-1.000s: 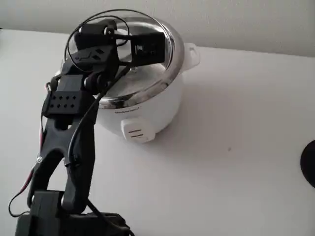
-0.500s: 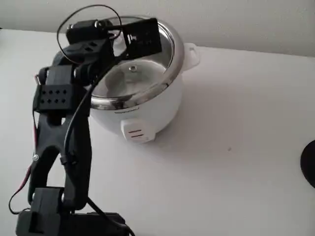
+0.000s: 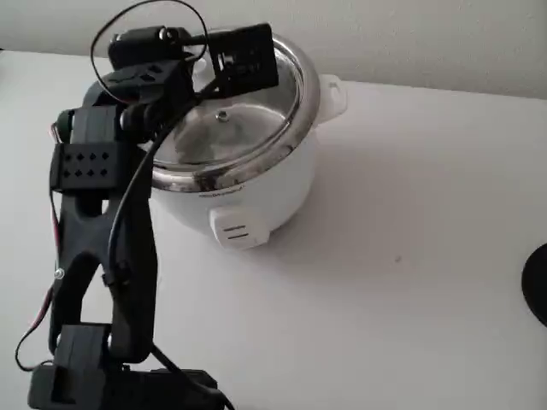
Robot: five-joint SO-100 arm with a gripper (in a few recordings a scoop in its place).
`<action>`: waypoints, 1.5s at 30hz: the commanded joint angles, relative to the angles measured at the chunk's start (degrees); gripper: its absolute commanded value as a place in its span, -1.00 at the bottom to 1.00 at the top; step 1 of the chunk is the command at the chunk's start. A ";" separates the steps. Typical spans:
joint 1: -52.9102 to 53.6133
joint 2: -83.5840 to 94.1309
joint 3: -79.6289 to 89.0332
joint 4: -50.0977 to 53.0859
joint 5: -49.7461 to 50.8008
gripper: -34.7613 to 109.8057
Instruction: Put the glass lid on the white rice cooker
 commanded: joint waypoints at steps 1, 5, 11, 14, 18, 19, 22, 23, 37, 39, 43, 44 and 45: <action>0.00 2.46 -6.68 -3.69 0.09 -0.52; 1.58 2.55 -1.32 -8.09 0.00 -0.52; 2.37 2.55 6.68 -14.41 -0.62 -0.52; 1.67 2.11 9.40 -17.40 -0.62 -0.52; 1.41 1.85 12.39 -16.70 -0.88 -0.47; 1.32 2.20 13.18 -15.47 -0.88 -0.44; 0.00 2.46 13.89 -8.35 -1.76 -0.39; -0.35 2.20 13.97 -5.89 -1.76 -0.39; -4.39 16.70 13.54 31.03 -2.11 -0.33; -5.01 18.98 13.18 34.37 -1.93 -0.33; -5.80 22.15 13.45 39.99 -1.67 -0.33; -5.89 22.94 13.89 40.34 -1.49 -0.34; -5.62 23.20 13.97 40.52 -1.32 -0.34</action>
